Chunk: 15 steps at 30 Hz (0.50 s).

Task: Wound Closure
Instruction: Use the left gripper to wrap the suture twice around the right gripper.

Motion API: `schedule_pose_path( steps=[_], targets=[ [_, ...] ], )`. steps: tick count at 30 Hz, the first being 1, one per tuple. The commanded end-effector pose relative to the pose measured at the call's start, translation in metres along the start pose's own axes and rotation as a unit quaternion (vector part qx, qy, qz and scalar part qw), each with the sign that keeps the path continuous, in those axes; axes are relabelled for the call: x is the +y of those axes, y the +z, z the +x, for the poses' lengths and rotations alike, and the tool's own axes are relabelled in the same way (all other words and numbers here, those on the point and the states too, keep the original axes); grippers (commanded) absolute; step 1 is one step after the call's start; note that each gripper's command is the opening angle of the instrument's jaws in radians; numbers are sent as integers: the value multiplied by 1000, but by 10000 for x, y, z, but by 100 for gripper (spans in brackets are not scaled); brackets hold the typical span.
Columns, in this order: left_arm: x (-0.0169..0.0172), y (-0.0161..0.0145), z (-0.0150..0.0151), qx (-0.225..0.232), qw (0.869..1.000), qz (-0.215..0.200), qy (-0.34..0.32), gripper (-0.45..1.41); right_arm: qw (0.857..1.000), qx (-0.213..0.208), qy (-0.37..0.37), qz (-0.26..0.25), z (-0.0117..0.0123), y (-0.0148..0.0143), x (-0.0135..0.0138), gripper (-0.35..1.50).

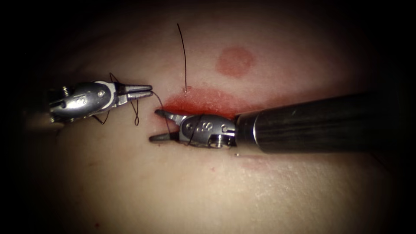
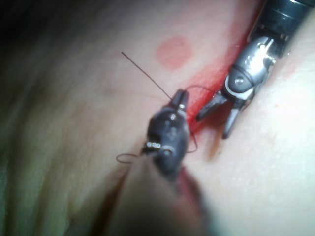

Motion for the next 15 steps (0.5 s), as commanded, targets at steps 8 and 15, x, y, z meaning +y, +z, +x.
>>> schedule_pose_path(
  steps=[8, 15],
  targets=[
    [-17, 36, -34, -2, 1000, 9, 8, -35, 1000, 18, 1, 7, -1, 6, -8, 83],
    [-11, 67, -48, 2, 1000, 9, 4, -35, 999, 45, 6, -2, 8, 3, -5, 83]
  ],
)
